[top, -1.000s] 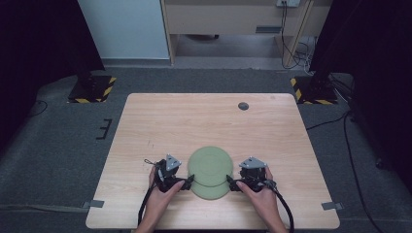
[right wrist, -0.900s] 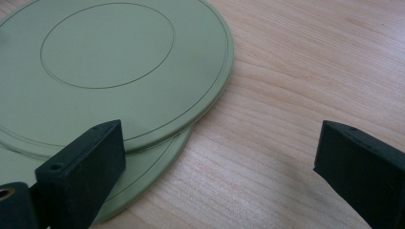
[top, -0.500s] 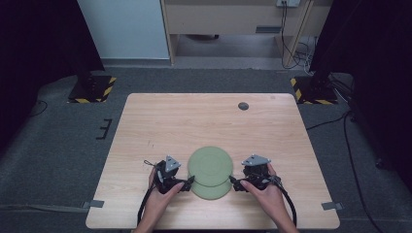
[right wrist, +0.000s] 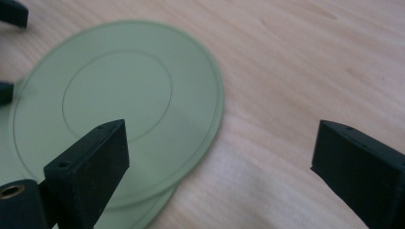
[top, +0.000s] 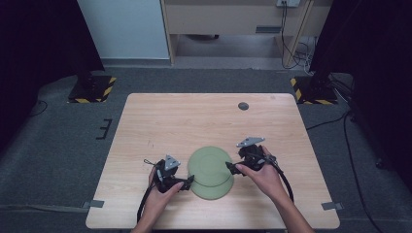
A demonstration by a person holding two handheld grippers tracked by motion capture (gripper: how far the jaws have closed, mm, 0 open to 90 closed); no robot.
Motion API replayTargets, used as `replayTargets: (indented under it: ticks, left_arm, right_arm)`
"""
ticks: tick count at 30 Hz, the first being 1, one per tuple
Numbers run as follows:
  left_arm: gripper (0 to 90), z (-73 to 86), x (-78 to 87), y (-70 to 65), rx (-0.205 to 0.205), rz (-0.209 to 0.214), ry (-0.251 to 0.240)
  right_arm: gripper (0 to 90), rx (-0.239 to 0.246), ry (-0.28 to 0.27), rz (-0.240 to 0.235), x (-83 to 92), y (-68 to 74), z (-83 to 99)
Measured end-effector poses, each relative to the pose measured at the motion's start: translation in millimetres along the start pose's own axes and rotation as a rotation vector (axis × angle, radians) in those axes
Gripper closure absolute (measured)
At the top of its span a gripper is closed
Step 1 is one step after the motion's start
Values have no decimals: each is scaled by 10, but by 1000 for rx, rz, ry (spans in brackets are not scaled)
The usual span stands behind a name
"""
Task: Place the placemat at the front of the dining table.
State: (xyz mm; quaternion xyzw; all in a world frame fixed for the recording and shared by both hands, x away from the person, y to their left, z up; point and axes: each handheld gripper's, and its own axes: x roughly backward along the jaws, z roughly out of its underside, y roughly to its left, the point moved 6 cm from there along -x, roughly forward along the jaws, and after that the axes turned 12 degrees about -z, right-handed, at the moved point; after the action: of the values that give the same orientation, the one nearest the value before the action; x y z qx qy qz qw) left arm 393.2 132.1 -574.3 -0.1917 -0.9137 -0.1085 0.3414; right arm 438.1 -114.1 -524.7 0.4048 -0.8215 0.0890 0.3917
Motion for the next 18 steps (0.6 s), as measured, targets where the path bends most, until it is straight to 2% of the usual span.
replayTargets:
  ticks: [1,2,4,8,11,12,14,15,18]
  left_arm:
    - [23,0,-8,15,7,-8,6]
    - [25,0,-8,15,7,-8,6]
    - [25,4,-5,33,12,-7,7]
    - [25,21,10,61,14,-5,11]
    - [26,23,17,86,21,-9,10]
    - [25,23,27,93,23,-7,13]
    - [25,23,32,95,26,-5,14]
    - [25,25,45,97,30,-2,18]
    - [24,23,57,92,37,6,17]
  right_arm:
    - [78,-2,4,-17,3,-11,-99]
    - [78,-2,4,-17,3,-11,-99]
    - [75,-3,19,-25,-11,-31,-249]
    - [63,0,26,-28,-44,-62,-375]
    - [58,1,41,-34,-118,-99,-482]
    - [65,0,43,-40,-193,-118,-532]
    - [69,-2,38,-44,-220,-125,-542]
    - [77,-13,53,-59,-298,-130,-541]
    - [90,-12,73,-67,-384,-138,-517]
